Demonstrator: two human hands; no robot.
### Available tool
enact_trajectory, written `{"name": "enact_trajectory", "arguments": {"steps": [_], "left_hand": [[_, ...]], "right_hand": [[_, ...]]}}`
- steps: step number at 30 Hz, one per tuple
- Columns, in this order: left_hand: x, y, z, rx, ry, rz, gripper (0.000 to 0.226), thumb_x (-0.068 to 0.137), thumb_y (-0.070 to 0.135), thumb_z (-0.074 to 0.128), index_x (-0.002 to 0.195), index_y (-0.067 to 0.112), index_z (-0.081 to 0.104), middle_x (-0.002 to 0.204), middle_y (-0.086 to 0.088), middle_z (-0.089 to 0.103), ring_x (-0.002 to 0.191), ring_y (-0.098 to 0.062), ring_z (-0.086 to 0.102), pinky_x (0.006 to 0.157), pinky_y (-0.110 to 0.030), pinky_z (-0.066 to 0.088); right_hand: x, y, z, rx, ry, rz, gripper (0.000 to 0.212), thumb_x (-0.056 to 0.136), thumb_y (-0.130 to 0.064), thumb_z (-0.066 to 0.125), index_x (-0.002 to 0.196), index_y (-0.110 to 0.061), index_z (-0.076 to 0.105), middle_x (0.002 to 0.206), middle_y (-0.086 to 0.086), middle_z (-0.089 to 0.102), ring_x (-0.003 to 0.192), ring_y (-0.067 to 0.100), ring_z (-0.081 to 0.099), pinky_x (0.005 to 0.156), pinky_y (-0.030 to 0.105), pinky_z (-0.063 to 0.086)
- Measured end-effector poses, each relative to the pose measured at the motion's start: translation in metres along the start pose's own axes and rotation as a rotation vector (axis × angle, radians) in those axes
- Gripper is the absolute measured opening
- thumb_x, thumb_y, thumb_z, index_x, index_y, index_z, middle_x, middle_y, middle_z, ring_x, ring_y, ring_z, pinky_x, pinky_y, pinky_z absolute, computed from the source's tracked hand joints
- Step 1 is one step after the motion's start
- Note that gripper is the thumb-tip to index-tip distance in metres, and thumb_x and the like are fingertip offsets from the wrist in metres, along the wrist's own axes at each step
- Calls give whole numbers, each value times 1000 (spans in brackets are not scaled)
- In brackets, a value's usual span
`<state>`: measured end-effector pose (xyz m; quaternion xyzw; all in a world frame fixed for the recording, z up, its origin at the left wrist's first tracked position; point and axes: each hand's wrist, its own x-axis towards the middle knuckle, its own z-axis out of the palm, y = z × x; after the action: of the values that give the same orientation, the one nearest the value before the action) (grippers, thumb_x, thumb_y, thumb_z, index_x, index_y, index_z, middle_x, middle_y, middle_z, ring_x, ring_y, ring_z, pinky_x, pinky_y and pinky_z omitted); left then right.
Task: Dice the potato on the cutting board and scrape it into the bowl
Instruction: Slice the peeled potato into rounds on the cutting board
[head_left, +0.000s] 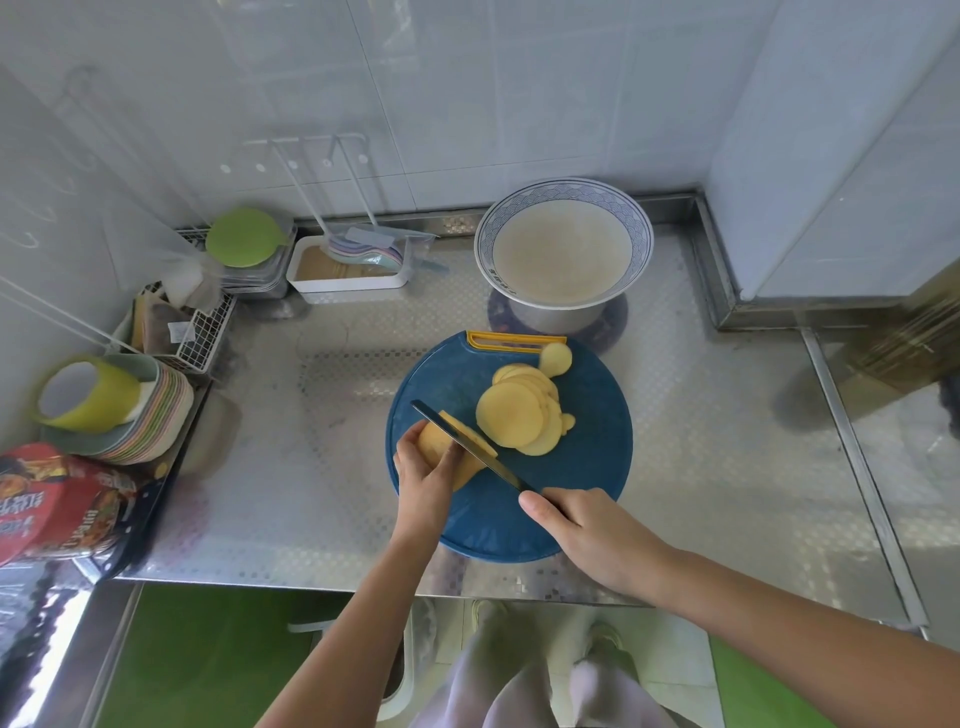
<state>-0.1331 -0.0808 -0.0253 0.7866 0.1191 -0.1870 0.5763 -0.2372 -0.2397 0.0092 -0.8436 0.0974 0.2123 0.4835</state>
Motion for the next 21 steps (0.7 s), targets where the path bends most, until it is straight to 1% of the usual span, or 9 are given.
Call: {"name": "enact_trajectory", "arguments": {"steps": [4,8,11,15,18,21], "left_hand": [[2,-1,0,-4,-6,-2,52,92,33,57,136,24,31,133,-1,37,119,-19,43,106,-41,40],[4,-3,0,2,-6,1,46,91,34,59,129,29,33,134,-3,40,122,-21,44,107,-44,40],[5,-2,0,15,-13,8,43,92,32,58,126,29,31,133,-3,40,120,-22,45,104,-40,42],[6,-1,-1,29,-9,0,48,92,32,59,131,24,32,133,-5,41,118,-22,46,102,-39,43],[6,1,-1,27,-9,-8,48,92,32,58,131,22,32,131,-3,41,116,-20,46,101,-36,43],[5,3,0,8,3,0,44,91,30,60,125,22,32,129,-3,42,115,-19,46,99,-33,42]], "right_hand": [[2,1,-2,1,-8,1,50,101,-55,34,64,-21,40,55,-8,40,53,6,38,56,28,32],[3,3,-4,11,-32,18,52,101,-55,34,64,-19,36,51,-9,35,49,6,34,55,28,30],[5,4,-6,42,-56,31,52,101,-55,34,65,-18,30,52,-8,30,47,6,30,56,30,28],[8,2,-6,75,-87,46,53,100,-58,31,66,-18,25,56,-7,24,47,8,23,54,30,23],[9,-3,-8,32,-94,57,53,101,-57,31,66,-17,26,53,-8,25,47,7,24,55,30,26],[8,-6,-9,11,-97,72,54,101,-56,31,64,-17,28,51,-9,27,46,7,27,56,29,28]]}}
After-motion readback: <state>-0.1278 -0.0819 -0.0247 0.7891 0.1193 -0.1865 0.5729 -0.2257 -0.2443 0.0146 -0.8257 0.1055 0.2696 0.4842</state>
